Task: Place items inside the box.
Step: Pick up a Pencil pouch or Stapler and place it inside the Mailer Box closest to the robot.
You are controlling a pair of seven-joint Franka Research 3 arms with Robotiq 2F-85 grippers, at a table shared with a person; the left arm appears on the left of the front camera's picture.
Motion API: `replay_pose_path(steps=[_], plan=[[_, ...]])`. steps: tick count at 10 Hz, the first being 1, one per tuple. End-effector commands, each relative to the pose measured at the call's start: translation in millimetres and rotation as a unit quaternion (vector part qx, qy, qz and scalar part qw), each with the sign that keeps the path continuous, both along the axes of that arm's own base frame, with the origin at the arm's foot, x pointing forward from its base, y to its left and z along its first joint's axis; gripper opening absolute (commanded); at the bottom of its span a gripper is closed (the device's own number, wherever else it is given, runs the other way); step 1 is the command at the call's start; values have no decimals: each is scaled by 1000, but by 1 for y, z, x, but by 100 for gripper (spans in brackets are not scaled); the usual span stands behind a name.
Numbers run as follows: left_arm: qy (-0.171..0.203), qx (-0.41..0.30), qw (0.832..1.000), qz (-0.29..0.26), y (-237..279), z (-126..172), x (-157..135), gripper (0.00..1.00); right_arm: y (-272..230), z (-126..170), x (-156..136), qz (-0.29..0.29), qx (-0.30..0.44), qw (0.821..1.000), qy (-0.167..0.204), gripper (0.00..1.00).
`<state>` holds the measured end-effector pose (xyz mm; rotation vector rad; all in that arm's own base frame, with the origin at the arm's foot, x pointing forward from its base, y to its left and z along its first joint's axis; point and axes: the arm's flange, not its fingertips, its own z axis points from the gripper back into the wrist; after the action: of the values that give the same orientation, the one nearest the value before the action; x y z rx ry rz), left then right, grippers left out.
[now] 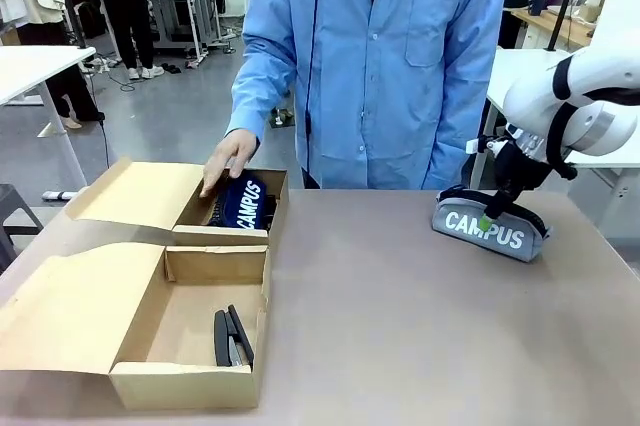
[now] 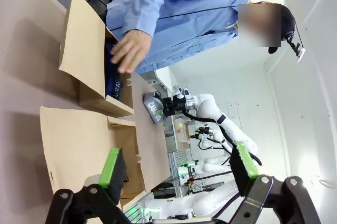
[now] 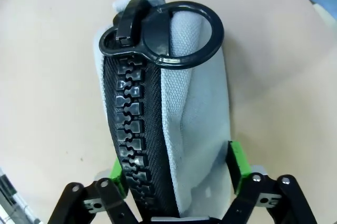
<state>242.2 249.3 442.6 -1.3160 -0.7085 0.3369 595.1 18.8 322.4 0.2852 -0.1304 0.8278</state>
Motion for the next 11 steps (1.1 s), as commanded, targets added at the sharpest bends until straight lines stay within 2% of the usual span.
replay_pose_path(steps=[1, 2, 4, 5, 6, 8, 10, 11], plan=[[-15, -2, 1000, 1, -1, 1, 0, 100, 2, 4, 4, -7, -15, 1000, 17, 28], [-15, -2, 1000, 1, -1, 1, 0, 100, 1, 4, 3, -7, -14, 1000, 18, 0], [-15, -2, 1000, 1, -1, 1, 0, 100, -1, 4, 0, -11, -22, 999, 28, 0], [-15, -2, 1000, 1, -1, 1, 0, 100, -1, 5, 0, -14, -24, 999, 26, 4], [-15, -2, 1000, 1, -1, 1, 0, 100, -2, 6, -1, -18, -22, 999, 24, 0], [-15, -2, 1000, 1, -1, 1, 0, 100, -1, 8, -6, -22, -25, 999, 25, 0], [-15, -2, 1000, 1, -1, 1, 0, 100, -2, 30, -24, -66, -28, 997, 20, 0], [-15, -2, 1000, 1, -1, 1, 0, 100, -3, 51, -47, -110, 2, 992, 62, 0]])
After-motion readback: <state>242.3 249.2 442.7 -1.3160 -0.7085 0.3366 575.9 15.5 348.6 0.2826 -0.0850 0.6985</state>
